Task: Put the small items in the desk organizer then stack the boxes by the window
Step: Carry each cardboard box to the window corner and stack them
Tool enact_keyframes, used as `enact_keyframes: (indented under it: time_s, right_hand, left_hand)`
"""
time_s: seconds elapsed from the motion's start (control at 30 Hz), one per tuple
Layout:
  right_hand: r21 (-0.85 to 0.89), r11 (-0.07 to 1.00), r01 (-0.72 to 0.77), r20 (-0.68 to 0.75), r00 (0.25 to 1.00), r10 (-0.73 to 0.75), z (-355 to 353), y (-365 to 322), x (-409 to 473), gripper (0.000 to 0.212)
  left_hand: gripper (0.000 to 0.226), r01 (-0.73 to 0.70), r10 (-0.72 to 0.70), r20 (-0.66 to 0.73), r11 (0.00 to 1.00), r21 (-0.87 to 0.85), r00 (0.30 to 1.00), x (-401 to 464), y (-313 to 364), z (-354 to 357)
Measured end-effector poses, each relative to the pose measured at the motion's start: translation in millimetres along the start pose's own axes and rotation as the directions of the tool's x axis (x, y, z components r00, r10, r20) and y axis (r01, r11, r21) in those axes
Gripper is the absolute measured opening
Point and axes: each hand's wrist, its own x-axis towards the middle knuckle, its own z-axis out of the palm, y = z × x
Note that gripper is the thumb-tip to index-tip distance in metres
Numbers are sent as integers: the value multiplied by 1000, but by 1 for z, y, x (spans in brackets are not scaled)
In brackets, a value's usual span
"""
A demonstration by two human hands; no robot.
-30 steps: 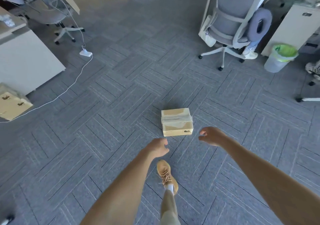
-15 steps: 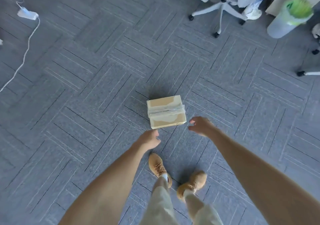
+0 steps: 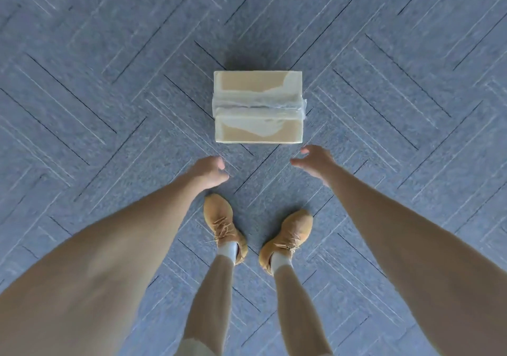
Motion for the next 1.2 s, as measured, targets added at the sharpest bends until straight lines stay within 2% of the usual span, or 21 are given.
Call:
enact_keyframes:
  time_s: [0.07, 0.2, 0.3, 0.47, 0.6, 0.73, 0.87, 0.97, 1.1, 1.2]
  right_hand:
    - [28, 1000, -6, -11, 1000, 6, 16, 22, 42, 61]
    - [71, 997, -43, -30, 999, 45, 36, 59, 120, 62]
    - [152, 987, -46, -72, 996, 57, 47, 80, 172, 65]
    - [249, 968, -21, -98, 994, 47, 67, 98, 236, 68]
    - [351, 933, 81, -182, 983, -16, 84, 101, 266, 69]
    - [441, 886, 144, -210, 976, -54, 94, 108, 288, 72]
    - [441, 879, 183, -211, 973, -97, 96, 116, 305, 99]
    - [469, 860, 199, -198, 973, -117, 98, 124, 317, 112]
    - [452, 863, 227, -189, 969, -156, 95, 117, 309, 86]
    - [466, 859, 213, -179, 973, -145, 88, 104, 294, 85]
  left_hand:
    - [20, 42, -42, -11, 998, -44, 999, 42, -12, 22]
    - [45, 126, -149, -69, 956, -267, 986, 115, -35, 59]
    - [55, 154, -201, -95, 918, -366, 975, 160, -53, 77]
    - [74, 139, -208, -129, 903, -406, 970, 222, -72, 91]
    - [85, 113, -202, -189, 910, -398, 961, 258, -76, 97]
    - [73, 59, -204, -294, 898, -436, 934, 285, -77, 96]
    - [64, -20, -207, -296, 790, -613, 932, 300, -79, 87]
    - [61, -75, -137, -287, 781, -620, 948, 305, -77, 80]
    - [67, -79, -67, -222, 805, -588, 973, 304, -79, 77]
    - [60, -107, -14, -203, 811, -575, 979, 298, -80, 76]
